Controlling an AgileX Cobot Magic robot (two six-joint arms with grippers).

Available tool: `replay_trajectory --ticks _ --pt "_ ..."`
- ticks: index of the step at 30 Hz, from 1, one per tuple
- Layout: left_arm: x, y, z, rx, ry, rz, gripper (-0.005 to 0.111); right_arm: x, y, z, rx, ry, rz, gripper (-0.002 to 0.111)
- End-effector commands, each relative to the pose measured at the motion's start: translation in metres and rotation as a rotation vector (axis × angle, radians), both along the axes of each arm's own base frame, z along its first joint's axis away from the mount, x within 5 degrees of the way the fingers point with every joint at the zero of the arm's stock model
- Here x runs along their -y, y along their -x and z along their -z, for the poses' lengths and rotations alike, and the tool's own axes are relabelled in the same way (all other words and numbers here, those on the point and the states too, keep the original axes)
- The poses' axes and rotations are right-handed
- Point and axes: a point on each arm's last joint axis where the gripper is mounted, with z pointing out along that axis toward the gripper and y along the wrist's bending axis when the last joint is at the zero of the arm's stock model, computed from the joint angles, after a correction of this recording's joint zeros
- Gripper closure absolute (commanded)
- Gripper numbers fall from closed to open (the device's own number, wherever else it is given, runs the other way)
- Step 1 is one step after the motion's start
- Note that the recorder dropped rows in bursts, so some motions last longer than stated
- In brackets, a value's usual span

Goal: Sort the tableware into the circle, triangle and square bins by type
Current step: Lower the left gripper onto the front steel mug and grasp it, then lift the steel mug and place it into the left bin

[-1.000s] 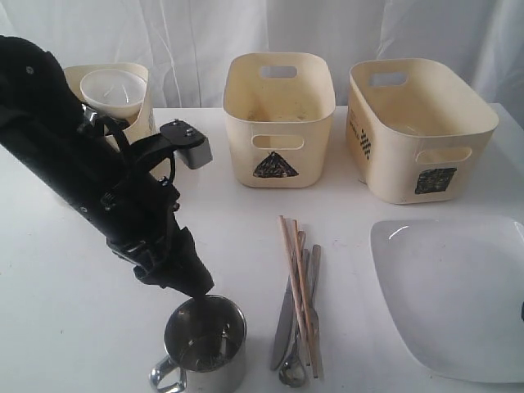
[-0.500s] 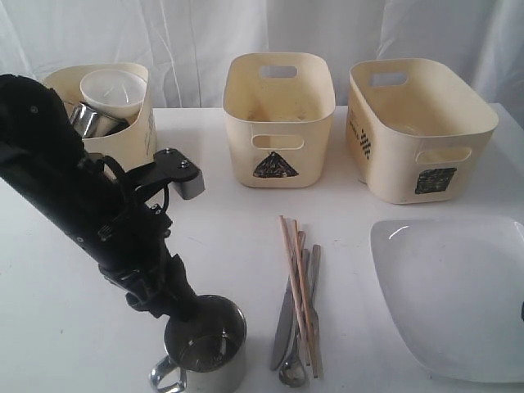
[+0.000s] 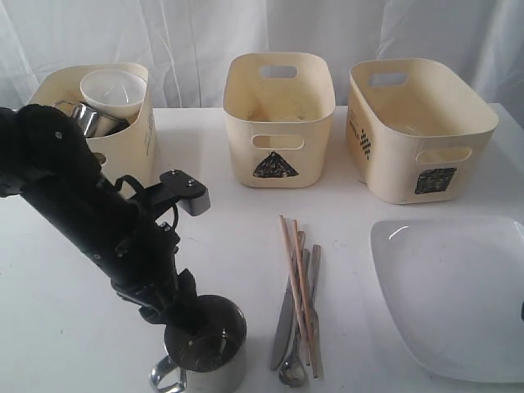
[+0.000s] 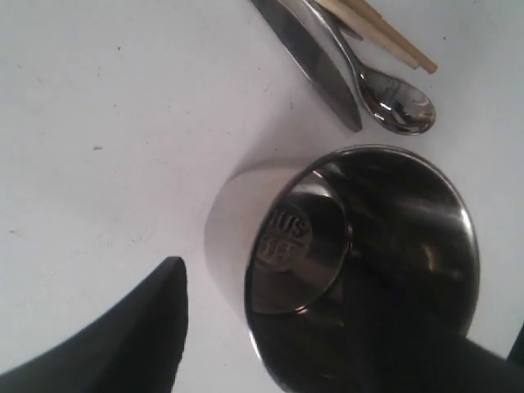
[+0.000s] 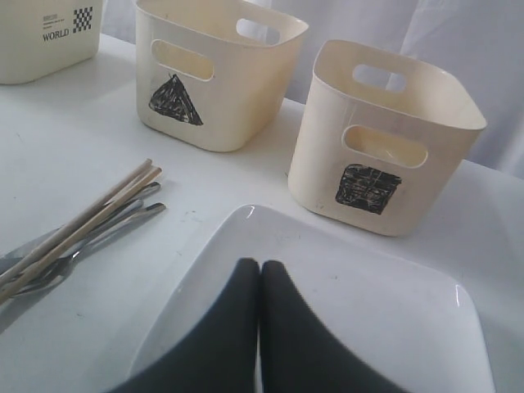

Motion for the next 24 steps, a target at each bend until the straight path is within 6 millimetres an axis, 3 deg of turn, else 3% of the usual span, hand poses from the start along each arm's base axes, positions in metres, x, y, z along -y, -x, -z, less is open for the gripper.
replay_trajectory --ticks 1,9,10,13,17,20,24 --pt "0.003 0.0 0.011 -0.047 -0.009 0.0 0.05 0.0 0.0 0.001 -0.001 -0.038 0.013 0.108" --pt "-0.005 -0.013 0.008 0.087 -0.122 0.04 0.107 0.0 0.0 0.001 -0.001 -0.036 0.013 0.108" --pt "-0.007 -0.015 0.004 0.104 -0.153 0.035 0.107 0.0 0.0 0.001 -0.001 -0.036 0.013 0.108" --pt "-0.019 -0.026 -0.026 0.212 -0.288 -0.025 0.107 0.0 0.0 0.001 -0.001 -0.036 0.013 0.108" --pt "-0.038 -0.043 -0.096 0.515 -0.401 -0.142 0.107 0.0 0.0 0.001 -0.001 -0.036 0.013 0.108" --pt "-0.055 -0.056 -0.143 0.704 -0.397 -0.252 0.107 0.0 0.0 0.001 -0.001 -0.036 0.013 0.108" --pt "-0.086 -0.083 -0.18 0.853 -0.339 -0.417 0.107 0.0 0.0 0.001 -0.001 -0.036 0.013 0.108"
